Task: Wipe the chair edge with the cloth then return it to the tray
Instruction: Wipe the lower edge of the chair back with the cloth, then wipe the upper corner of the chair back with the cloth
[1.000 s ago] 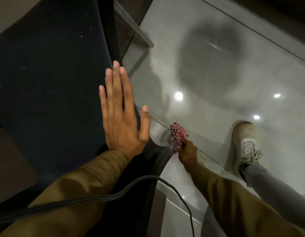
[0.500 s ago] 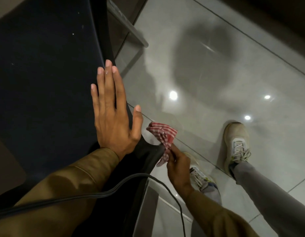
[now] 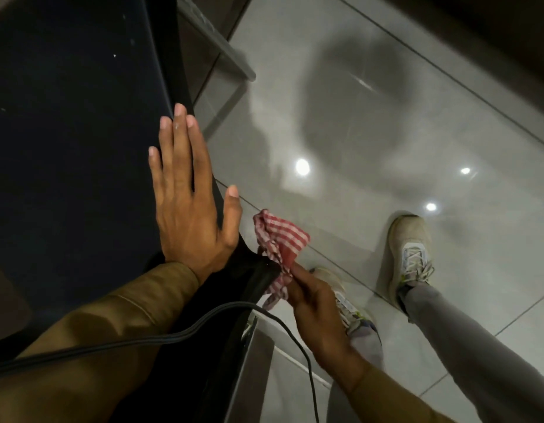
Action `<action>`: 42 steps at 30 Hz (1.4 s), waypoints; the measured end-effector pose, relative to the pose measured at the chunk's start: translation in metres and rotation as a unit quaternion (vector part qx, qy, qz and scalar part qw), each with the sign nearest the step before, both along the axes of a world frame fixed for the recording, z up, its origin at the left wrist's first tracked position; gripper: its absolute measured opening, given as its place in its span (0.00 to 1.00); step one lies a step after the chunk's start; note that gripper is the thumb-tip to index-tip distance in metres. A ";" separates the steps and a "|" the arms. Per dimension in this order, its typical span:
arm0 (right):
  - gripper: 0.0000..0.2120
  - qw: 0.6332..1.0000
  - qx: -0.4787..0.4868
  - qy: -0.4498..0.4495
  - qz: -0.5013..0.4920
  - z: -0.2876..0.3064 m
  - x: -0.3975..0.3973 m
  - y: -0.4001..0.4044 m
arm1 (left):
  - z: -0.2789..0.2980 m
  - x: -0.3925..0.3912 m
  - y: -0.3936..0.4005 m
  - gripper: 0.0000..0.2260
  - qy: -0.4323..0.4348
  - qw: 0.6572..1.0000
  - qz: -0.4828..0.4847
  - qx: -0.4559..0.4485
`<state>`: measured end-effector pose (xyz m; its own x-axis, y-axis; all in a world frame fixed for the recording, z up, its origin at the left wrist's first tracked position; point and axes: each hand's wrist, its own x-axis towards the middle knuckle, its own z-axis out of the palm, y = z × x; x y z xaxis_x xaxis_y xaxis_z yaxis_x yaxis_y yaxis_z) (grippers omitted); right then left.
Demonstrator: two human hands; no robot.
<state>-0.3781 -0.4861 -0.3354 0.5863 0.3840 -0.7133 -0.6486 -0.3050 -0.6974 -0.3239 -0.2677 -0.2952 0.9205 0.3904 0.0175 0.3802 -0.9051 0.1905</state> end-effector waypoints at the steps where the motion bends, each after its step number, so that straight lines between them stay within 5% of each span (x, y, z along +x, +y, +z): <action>1: 0.17 1.000 0.001 -0.009 -0.005 0.001 0.000 0.003 | 0.000 0.000 0.000 0.36 0.001 1.000 0.000 0.000; 13: 0.14 0.966 -0.234 0.094 0.062 -0.131 0.004 0.021 | -0.001 0.000 -0.002 0.36 -0.005 1.000 0.004 -0.002; 16: 0.14 0.973 -0.211 0.090 0.011 -0.104 -0.002 0.022 | -0.001 0.000 -0.003 0.36 -0.004 1.000 0.008 0.004; 20: 0.13 0.991 -0.132 -0.020 0.012 -0.034 0.002 0.017 | -0.001 -0.001 0.000 0.37 0.006 1.000 0.004 0.016; 25: 0.13 0.997 0.003 0.033 0.064 0.023 0.049 -0.002 | 0.009 0.001 -0.001 0.39 0.036 0.999 0.004 -0.007; 37: 0.19 0.982 -0.169 0.002 -0.086 0.007 0.182 0.000 | 0.045 0.071 0.078 0.31 0.058 0.996 0.060 -0.026; 42: 0.18 0.985 -0.165 -0.024 -0.045 0.000 0.231 0.047 | 0.036 0.142 0.144 0.35 0.097 0.994 0.039 -0.035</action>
